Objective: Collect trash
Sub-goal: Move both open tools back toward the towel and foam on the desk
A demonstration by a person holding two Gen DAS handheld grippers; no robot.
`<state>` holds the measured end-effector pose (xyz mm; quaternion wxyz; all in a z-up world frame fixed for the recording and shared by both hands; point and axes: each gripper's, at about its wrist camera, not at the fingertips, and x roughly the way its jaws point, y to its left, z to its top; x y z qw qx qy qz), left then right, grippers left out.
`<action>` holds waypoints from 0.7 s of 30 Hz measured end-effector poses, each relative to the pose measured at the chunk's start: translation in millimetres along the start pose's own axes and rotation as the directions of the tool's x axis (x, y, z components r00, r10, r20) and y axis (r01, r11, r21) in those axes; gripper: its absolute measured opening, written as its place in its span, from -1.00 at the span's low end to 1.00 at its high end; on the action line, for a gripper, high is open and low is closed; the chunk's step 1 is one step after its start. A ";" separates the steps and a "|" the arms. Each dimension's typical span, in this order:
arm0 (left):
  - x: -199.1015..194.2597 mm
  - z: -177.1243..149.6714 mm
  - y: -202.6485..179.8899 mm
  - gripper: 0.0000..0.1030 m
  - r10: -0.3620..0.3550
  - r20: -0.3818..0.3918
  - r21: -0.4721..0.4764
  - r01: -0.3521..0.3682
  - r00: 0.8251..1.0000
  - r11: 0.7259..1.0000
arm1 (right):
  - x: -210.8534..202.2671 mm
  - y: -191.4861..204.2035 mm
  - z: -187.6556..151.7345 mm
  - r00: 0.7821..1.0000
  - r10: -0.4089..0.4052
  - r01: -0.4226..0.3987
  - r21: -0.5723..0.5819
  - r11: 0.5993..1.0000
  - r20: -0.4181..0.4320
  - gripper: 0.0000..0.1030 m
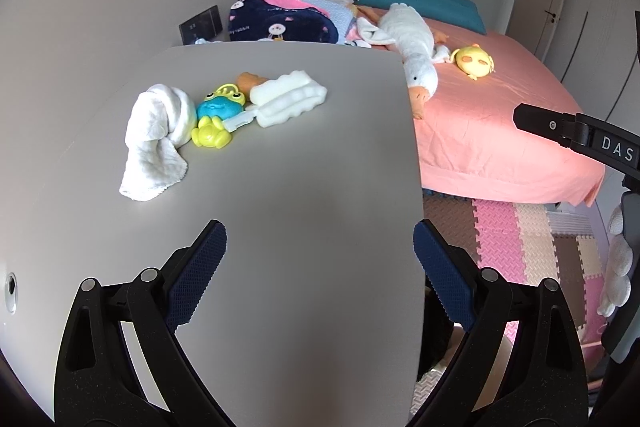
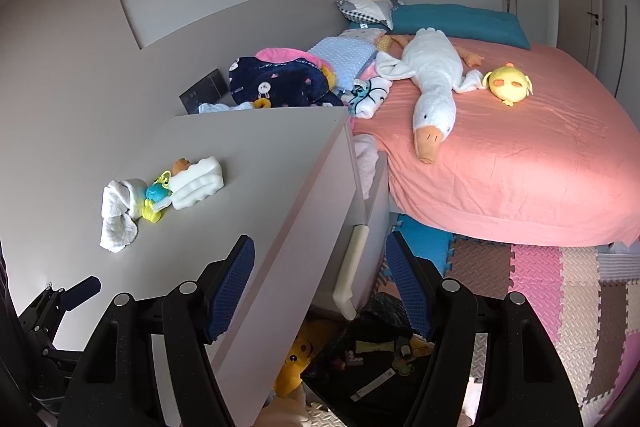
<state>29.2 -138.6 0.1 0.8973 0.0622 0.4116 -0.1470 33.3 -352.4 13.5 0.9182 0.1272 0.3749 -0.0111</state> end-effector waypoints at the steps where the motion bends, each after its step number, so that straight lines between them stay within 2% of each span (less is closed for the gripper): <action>1: 0.7 0.1 4.2 0.78 0.005 0.000 -0.006 -0.005 1.000 1.000 | 2.8 3.1 0.2 1.000 0.003 -0.003 -0.005 1.000 -0.004 0.34; 6: 3.2 1.8 24.3 0.78 0.022 0.005 -0.038 -0.022 1.000 0.999 | 17.2 17.8 2.4 0.999 0.038 -0.038 -0.002 0.999 -0.026 0.34; 21: 19.1 11.7 83.2 0.78 0.078 0.005 -0.116 -0.077 0.997 0.990 | 61.2 68.6 12.7 0.996 0.061 -0.064 -0.044 0.997 -0.070 0.37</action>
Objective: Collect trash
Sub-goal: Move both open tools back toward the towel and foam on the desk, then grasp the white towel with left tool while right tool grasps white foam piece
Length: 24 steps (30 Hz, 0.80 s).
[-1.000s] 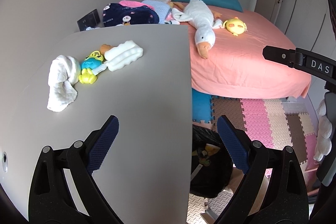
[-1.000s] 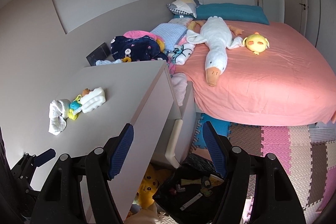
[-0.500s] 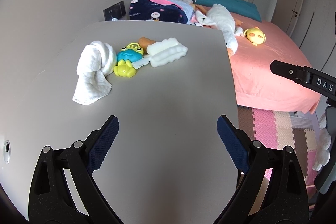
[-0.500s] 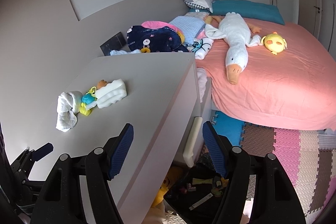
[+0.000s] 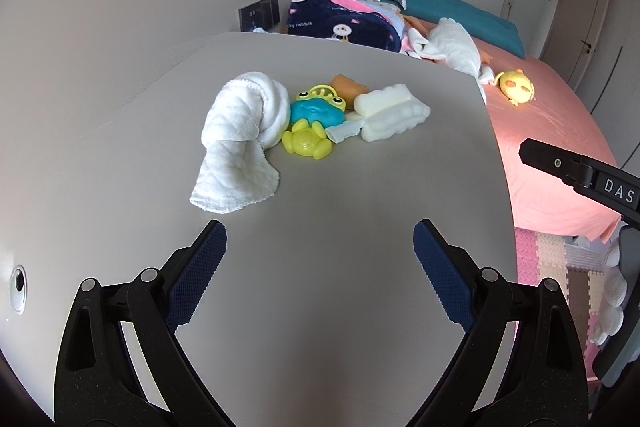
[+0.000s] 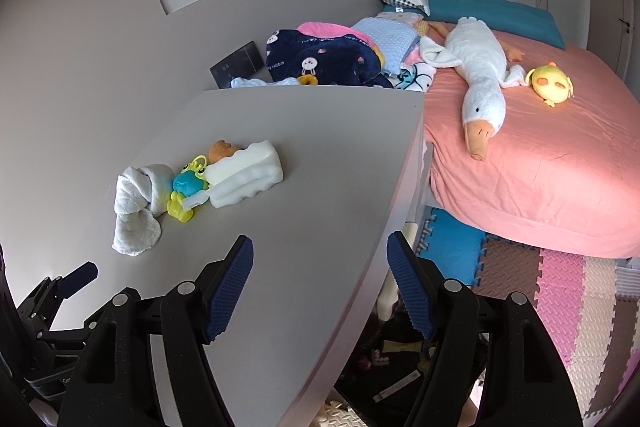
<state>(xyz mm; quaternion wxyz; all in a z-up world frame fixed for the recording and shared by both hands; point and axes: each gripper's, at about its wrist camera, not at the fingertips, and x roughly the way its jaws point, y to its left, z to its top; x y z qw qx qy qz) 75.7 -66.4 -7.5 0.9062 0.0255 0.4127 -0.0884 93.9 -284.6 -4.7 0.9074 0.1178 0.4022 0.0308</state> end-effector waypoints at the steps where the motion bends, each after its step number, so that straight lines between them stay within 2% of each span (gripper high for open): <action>1: 1.1 1.1 2.6 0.78 0.007 0.003 0.000 -0.007 1.000 1.000 | 2.6 2.5 1.4 1.000 0.005 -0.005 0.002 1.000 -0.001 0.37; 9: 17.3 11.9 28.6 0.78 0.050 0.009 -0.045 -0.049 0.999 0.998 | 28.3 16.1 14.8 0.999 0.036 -0.035 0.081 0.996 -0.018 0.38; 16: 30.7 22.8 49.3 0.78 0.088 0.026 -0.068 -0.086 0.996 0.994 | 51.2 31.7 22.7 0.998 0.054 -0.050 0.103 0.993 -0.035 0.39; 24: 52.9 34.4 69.9 0.78 0.101 0.006 -0.093 -0.100 0.995 0.991 | 77.4 38.6 31.3 0.995 0.078 -0.063 0.217 0.974 -0.060 0.42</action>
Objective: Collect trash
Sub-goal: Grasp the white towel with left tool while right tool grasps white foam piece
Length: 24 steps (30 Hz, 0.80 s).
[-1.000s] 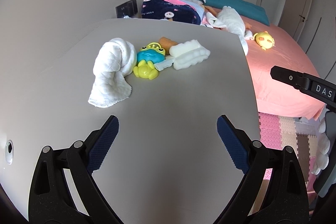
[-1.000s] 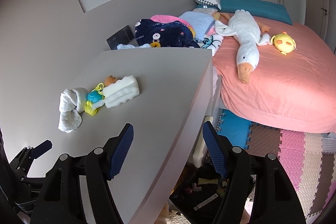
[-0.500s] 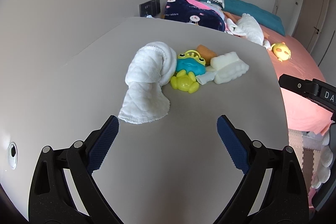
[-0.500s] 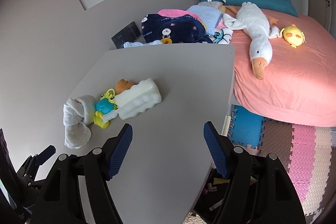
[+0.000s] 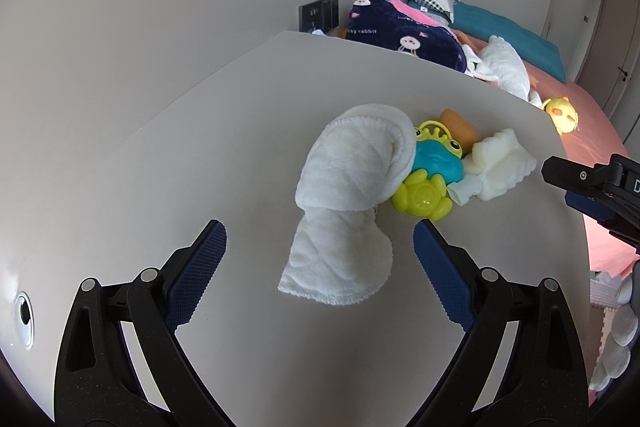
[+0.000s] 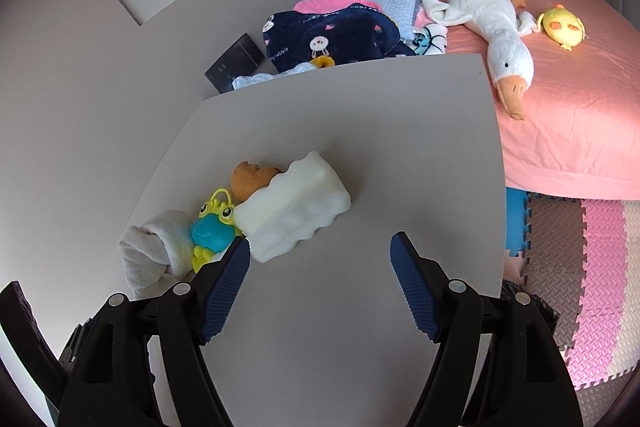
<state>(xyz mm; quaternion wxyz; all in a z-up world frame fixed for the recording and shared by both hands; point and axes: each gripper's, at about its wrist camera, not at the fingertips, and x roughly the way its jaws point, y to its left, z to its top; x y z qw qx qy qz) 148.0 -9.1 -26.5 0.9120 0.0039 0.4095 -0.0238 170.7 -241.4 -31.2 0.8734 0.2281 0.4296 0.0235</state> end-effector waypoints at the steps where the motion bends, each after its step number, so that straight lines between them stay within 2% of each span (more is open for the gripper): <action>1: 2.8 1.4 1.8 0.78 0.000 -0.002 -0.005 0.000 1.000 1.000 | 2.5 1.6 1.6 1.000 -0.002 0.002 0.001 1.000 0.000 0.42; 6: 18.7 8.3 8.6 0.62 0.003 -0.019 -0.018 -0.003 1.000 1.000 | 14.9 7.5 6.7 1.000 -0.007 0.006 0.047 0.999 0.003 0.43; 9: 27.8 9.9 10.0 0.19 -0.008 -0.045 -0.015 0.008 0.999 1.000 | 24.1 4.1 8.5 1.000 -0.018 0.017 0.118 0.993 0.003 0.43; 11: 30.9 9.3 12.4 -0.18 -0.014 -0.055 -0.032 0.012 0.998 0.999 | 31.8 4.9 9.6 1.000 -0.028 0.029 0.141 0.990 -0.008 0.43; 13: 32.0 7.1 14.7 -0.45 -0.029 -0.068 -0.048 0.025 0.997 0.999 | 38.9 7.3 9.6 0.999 -0.035 0.037 0.150 0.988 -0.019 0.43; 16: 29.7 5.2 16.3 -0.55 -0.030 -0.065 -0.046 0.027 0.997 0.999 | 42.8 12.0 10.1 0.999 -0.049 0.049 0.151 0.987 -0.005 0.43; 18: 29.6 5.0 17.0 -0.55 -0.032 -0.066 -0.050 0.029 0.997 0.998 | 43.3 13.1 10.5 0.998 -0.069 0.068 0.150 0.986 0.003 0.43; 24: 30.6 4.4 21.9 -0.55 -0.060 -0.063 -0.079 0.055 0.996 0.995 | 50.5 19.9 14.4 0.995 -0.090 0.092 0.081 0.992 -0.035 0.00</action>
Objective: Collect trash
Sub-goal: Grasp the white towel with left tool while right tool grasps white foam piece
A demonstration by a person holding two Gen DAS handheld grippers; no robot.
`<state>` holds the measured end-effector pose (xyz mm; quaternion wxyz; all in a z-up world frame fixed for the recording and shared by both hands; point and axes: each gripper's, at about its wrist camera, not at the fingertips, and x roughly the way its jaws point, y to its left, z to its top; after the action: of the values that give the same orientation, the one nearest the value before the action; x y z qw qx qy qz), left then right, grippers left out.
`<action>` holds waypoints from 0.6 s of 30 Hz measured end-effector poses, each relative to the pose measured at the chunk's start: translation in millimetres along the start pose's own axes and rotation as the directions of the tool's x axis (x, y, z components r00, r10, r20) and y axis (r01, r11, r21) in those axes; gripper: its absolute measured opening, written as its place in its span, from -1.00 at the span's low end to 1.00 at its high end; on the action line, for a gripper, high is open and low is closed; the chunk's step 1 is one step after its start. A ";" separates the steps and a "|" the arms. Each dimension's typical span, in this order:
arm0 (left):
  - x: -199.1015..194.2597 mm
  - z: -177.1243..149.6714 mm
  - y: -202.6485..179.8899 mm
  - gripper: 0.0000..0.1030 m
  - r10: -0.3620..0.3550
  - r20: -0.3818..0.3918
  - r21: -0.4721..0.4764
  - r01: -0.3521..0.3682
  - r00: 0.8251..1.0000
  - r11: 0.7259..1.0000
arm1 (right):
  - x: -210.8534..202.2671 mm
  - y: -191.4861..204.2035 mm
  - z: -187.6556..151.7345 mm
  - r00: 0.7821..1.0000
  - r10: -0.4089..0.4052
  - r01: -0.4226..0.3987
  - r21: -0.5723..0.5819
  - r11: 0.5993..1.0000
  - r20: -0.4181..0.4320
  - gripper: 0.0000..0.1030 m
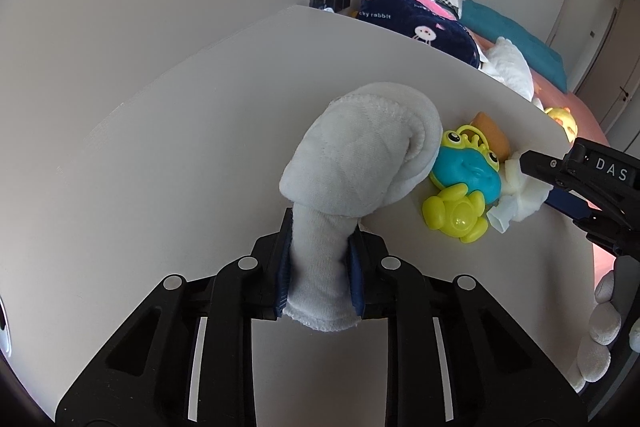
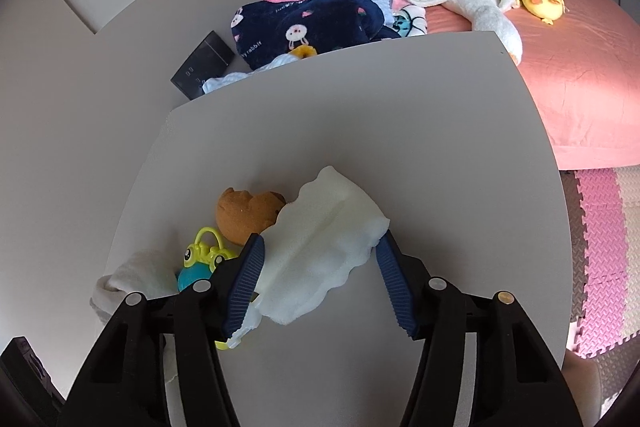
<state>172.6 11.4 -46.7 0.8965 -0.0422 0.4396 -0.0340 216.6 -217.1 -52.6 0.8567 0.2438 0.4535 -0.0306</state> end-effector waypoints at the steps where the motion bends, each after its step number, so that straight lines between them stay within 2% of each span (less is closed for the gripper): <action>1: -0.1 -0.3 0.3 -0.55 -0.001 0.002 0.001 0.001 1.000 1.000 | 0.0 0.1 -0.2 1.000 0.004 -0.004 -0.007 1.000 -0.004 -0.13; 3: -0.3 -0.8 -0.4 -0.55 0.009 0.002 0.011 -0.009 1.000 1.000 | -0.4 0.7 -0.4 1.000 0.025 -0.025 -0.026 0.999 -0.011 -0.33; 4: -0.6 -0.9 -0.9 -0.58 0.014 0.000 0.013 -0.014 1.000 1.000 | -2.5 0.2 -1.1 0.999 0.036 -0.037 -0.033 0.999 -0.011 -0.50; 5: -1.1 -0.9 -0.9 -0.66 0.012 -0.002 0.013 -0.012 1.000 1.000 | -4.5 -0.5 -0.7 0.999 0.052 -0.053 -0.034 0.998 -0.009 -0.62; 7: -2.7 0.3 -0.2 -0.75 0.002 -0.001 0.003 -0.002 1.000 1.000 | -9.5 -0.6 -0.9 0.997 0.080 -0.081 -0.049 0.996 -0.014 -0.73; 11: -5.2 1.8 3.3 -0.82 -0.014 0.002 -0.031 0.014 1.000 0.999 | -20.9 1.3 -4.4 0.996 0.094 -0.093 -0.107 0.990 0.007 -0.79; 18: -12.9 0.2 0.1 -0.82 -0.003 0.017 -0.036 0.004 1.000 0.999 | -44.3 6.8 -10.8 0.995 0.066 -0.049 -0.221 0.974 0.071 -0.87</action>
<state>164.9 12.8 -36.5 0.8992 -0.0593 0.4326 -0.0273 184.2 -213.8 -20.0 0.8960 0.1594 0.4130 0.0350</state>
